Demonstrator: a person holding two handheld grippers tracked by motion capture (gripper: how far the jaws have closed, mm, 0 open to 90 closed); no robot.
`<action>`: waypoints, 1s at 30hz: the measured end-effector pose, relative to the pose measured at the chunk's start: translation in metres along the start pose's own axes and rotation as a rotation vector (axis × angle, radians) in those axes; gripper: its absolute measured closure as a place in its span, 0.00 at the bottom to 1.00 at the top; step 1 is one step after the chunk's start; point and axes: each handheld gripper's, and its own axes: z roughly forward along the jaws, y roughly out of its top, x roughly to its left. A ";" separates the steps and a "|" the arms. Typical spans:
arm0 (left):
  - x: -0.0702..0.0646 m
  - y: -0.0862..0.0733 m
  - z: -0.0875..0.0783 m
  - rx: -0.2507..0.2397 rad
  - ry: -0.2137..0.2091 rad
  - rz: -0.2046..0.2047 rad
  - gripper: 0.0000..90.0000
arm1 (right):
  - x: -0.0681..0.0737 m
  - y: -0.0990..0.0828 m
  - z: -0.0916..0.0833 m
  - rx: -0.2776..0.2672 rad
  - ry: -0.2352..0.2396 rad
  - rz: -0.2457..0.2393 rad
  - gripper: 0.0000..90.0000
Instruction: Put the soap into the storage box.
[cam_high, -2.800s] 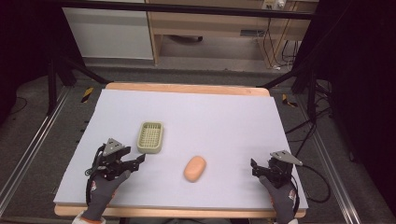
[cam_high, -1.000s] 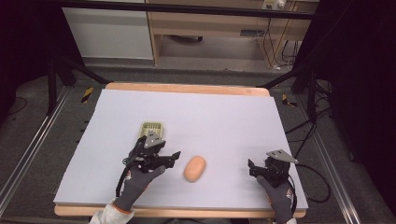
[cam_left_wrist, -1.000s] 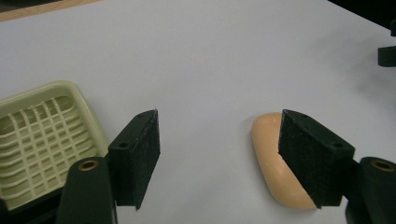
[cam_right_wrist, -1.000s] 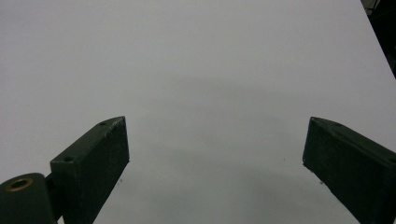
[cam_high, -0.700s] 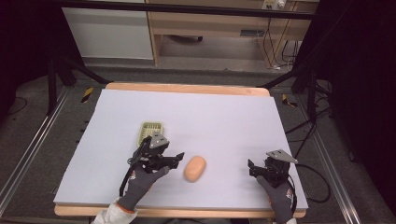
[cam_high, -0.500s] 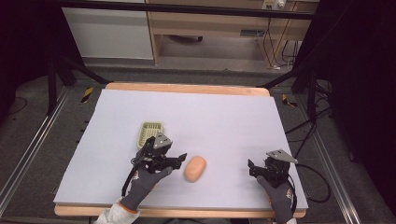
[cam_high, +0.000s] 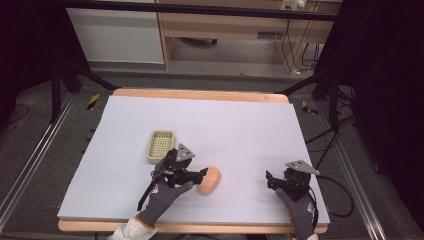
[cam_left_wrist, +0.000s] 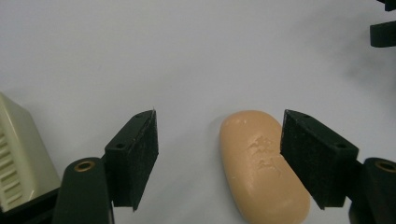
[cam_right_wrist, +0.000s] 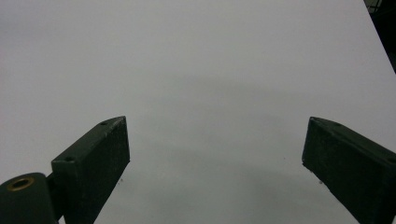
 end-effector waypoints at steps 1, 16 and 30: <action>-0.002 0.000 0.002 0.005 -0.001 0.002 0.30 | 0.000 0.000 0.000 0.001 0.000 0.002 0.09; -0.015 -0.001 0.015 0.037 -0.007 0.025 0.28 | -0.001 0.000 -0.001 0.007 0.003 -0.003 0.09; -0.026 -0.006 0.028 0.071 -0.017 0.046 0.27 | 0.000 0.000 0.000 0.013 0.008 -0.003 0.09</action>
